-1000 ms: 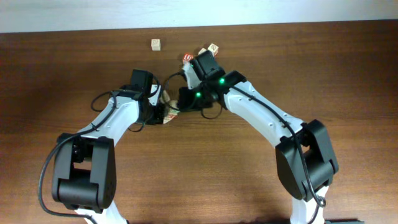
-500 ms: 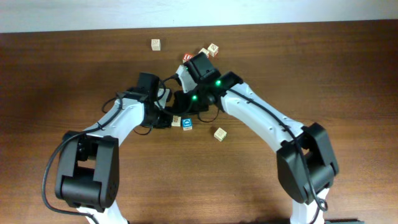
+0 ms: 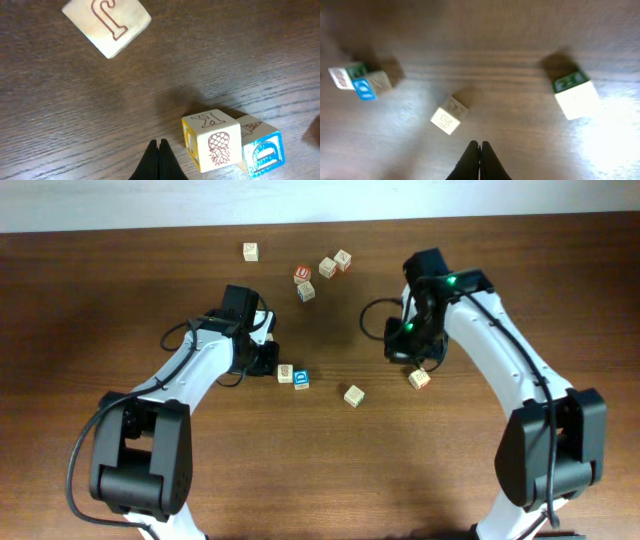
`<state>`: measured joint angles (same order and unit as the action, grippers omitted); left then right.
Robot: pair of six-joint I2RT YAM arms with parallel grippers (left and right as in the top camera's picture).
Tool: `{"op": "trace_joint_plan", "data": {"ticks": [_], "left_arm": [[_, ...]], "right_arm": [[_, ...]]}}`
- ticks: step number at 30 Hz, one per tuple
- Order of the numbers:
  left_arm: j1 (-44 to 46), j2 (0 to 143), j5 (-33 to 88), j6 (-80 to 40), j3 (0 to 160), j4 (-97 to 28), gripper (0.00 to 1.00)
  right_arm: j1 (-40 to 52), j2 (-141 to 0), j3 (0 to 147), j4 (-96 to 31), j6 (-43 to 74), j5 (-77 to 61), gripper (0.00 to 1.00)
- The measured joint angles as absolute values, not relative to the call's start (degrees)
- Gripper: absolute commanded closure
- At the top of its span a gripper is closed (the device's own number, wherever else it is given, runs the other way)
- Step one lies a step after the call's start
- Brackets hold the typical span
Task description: Rotate 4 blocks
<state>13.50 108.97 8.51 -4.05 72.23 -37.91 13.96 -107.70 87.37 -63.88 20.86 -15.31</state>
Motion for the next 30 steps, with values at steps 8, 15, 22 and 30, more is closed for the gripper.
{"op": "trace_joint_plan", "data": {"ticks": [8,15,22,30], "left_arm": [[13.5,109.0,8.1,-4.1,72.2,-37.7,1.00],[13.5,109.0,8.1,-4.1,72.2,-37.8,1.00],[13.5,109.0,8.1,-4.1,72.2,-37.9,1.00],[13.5,109.0,8.1,-4.1,72.2,-37.9,1.00]], "right_arm": [[21.5,-108.7,76.8,-58.0,24.5,-18.1,0.96],[22.6,-112.1,74.7,-52.0,26.2,-22.5,0.96],[24.5,-114.4,74.5,-47.4,27.0,-26.2,0.96],[24.5,-114.5,77.4,-41.8,28.5,-26.2,0.96]]}}
